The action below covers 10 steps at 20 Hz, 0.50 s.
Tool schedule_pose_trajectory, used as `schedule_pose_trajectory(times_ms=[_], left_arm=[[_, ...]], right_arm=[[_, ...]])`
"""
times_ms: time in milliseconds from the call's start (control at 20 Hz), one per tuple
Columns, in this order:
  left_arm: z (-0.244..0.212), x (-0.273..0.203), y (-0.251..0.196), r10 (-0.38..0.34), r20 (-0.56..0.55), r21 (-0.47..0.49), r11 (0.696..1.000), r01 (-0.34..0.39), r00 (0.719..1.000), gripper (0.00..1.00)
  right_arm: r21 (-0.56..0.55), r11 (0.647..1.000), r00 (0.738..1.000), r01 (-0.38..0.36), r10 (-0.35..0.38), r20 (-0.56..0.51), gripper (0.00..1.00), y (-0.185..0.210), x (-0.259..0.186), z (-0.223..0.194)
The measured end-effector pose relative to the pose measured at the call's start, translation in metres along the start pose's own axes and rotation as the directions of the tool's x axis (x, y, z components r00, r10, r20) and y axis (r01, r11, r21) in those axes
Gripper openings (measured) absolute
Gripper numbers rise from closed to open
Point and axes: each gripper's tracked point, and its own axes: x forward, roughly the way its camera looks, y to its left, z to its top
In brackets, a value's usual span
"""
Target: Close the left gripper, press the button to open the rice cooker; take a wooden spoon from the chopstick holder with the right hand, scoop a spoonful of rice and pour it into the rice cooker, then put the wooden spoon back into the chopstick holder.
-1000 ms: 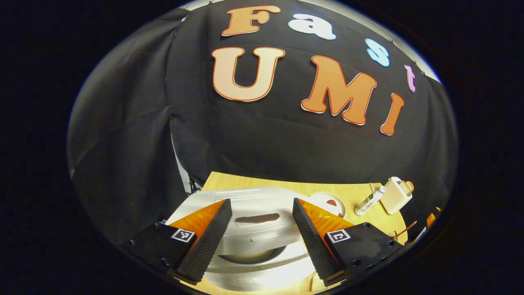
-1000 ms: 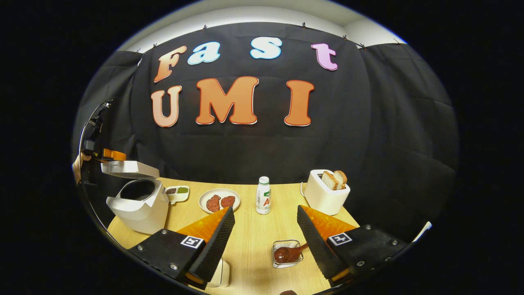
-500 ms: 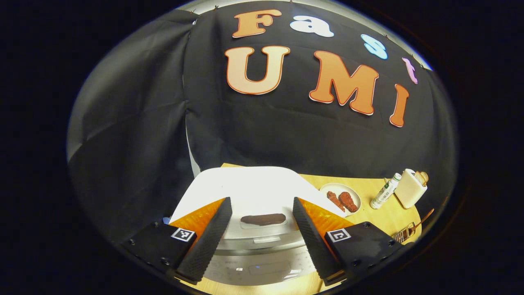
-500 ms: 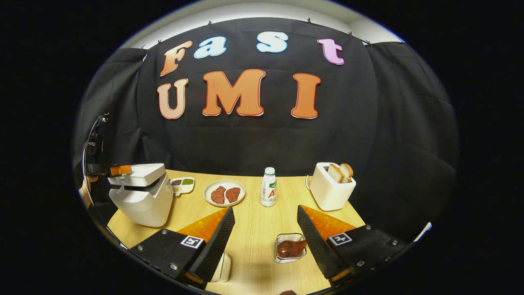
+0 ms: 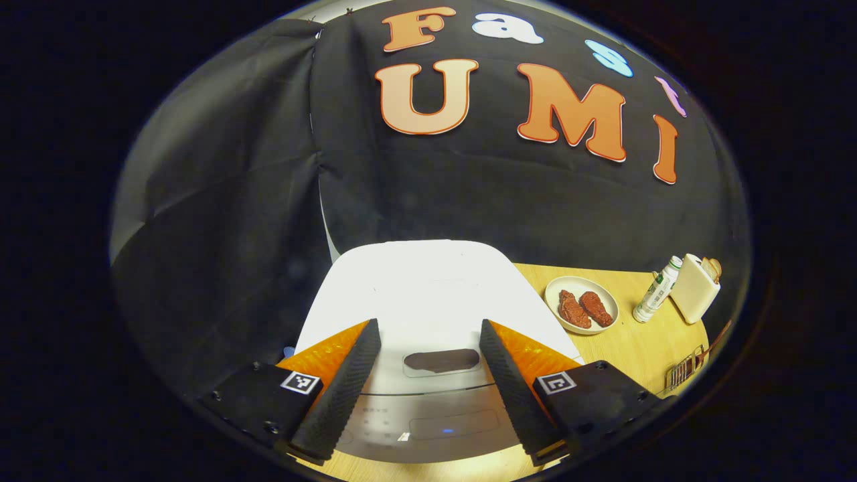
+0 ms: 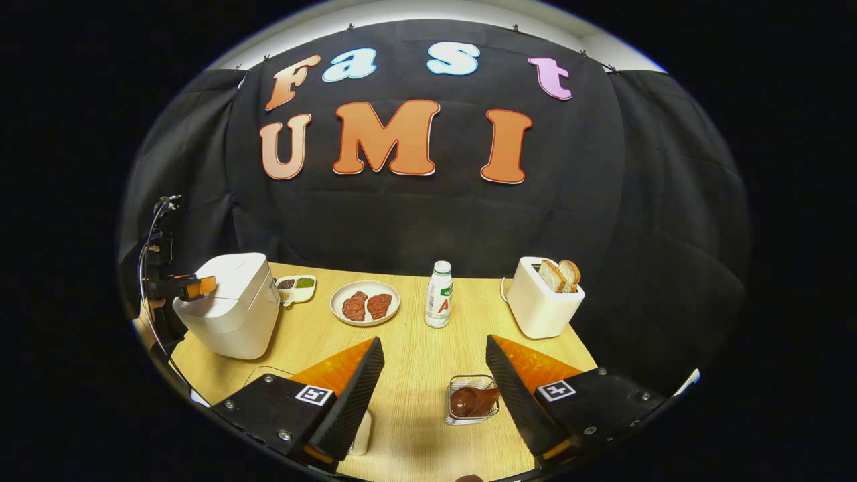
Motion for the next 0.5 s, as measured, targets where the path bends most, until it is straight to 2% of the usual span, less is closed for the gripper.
schedule_pose_trajectory(times_ms=[200, 350, 500], left_arm=[[-0.004, -0.001, 0.001, -0.027, 0.008, -0.023, 0.999, 0.027, 1.0, 1.0], [-0.002, -0.003, -0.002, -0.031, 0.053, 0.008, 0.999, 0.031, 0.998, 1.0], [-0.004, -0.009, 0.003, -0.027, 0.024, 0.026, 0.999, 0.026, 0.999, 1.0]], right_arm=[[-0.007, 1.0, 1.0, -0.007, 0.006, -0.022, 0.95, 0.006, 0.001, -0.007], [-0.027, 1.0, 1.0, -0.004, 0.003, -0.011, 0.95, 0.009, -0.005, -0.007], [0.002, 1.0, 1.0, 0.0, 0.0, 0.002, 0.95, 0.008, -0.009, -0.003]])
